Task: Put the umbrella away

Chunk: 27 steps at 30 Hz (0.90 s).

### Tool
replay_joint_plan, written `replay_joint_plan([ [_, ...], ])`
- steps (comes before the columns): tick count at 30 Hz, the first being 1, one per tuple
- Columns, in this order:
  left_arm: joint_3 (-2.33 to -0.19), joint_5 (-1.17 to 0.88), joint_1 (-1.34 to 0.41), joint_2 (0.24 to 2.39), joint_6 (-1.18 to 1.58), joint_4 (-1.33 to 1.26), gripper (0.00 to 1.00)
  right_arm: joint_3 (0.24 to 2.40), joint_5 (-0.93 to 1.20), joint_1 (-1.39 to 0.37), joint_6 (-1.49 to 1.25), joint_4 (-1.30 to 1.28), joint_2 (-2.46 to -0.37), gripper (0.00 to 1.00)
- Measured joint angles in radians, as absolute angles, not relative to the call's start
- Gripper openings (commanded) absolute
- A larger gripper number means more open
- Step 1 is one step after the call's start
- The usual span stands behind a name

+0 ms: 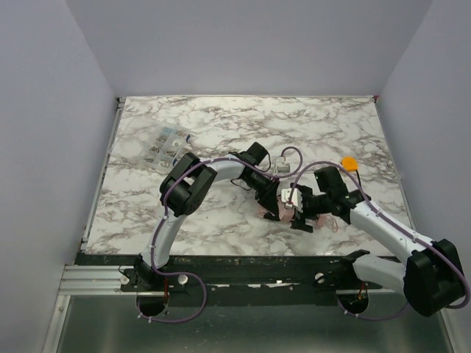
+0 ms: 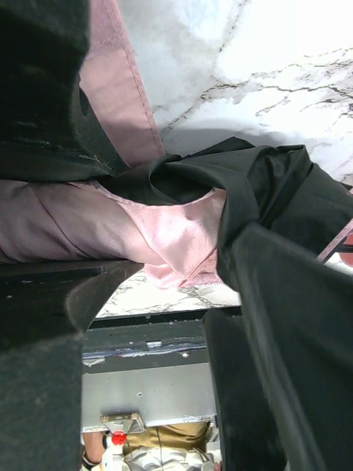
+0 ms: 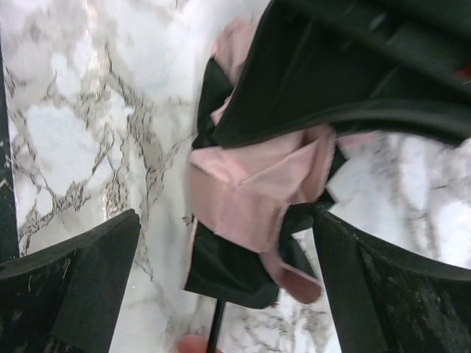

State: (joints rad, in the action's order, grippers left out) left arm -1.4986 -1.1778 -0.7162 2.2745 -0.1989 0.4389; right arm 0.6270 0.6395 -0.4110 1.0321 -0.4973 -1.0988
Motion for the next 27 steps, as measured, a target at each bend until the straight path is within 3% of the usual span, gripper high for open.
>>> replay_joint_plan([
  [8,-1.503,-1.182,-0.715,2.277,-0.193,0.442,0.00,0.516,0.530,-0.448,1.040,-0.333,-1.199,0.94],
  [11,-1.504,-1.183,-0.715,2.278,-0.193,0.444,0.00,0.513,0.511,-0.472,1.036,-0.277,-1.240,0.82],
  [14,-1.505,-1.184,-0.715,2.279,-0.193,0.445,0.00,0.524,0.492,-0.499,1.024,-0.236,-1.275,0.60],
  [19,-1.510,-1.184,-0.712,2.283,-0.181,0.459,0.00,0.583,0.477,-0.515,0.990,-0.238,-1.366,0.34],
  [21,-1.514,-1.184,-0.711,2.284,-0.178,0.467,0.00,0.600,0.473,-0.517,0.984,-0.249,-1.388,0.28],
  [23,-1.520,-1.184,-0.709,2.286,-0.175,0.476,0.08,0.624,0.472,-0.517,0.979,-0.274,-1.406,0.25],
  [27,-1.483,-1.178,-0.700,2.260,-0.136,0.437,0.34,0.691,0.489,-0.519,1.007,-0.350,-1.464,0.20],
])
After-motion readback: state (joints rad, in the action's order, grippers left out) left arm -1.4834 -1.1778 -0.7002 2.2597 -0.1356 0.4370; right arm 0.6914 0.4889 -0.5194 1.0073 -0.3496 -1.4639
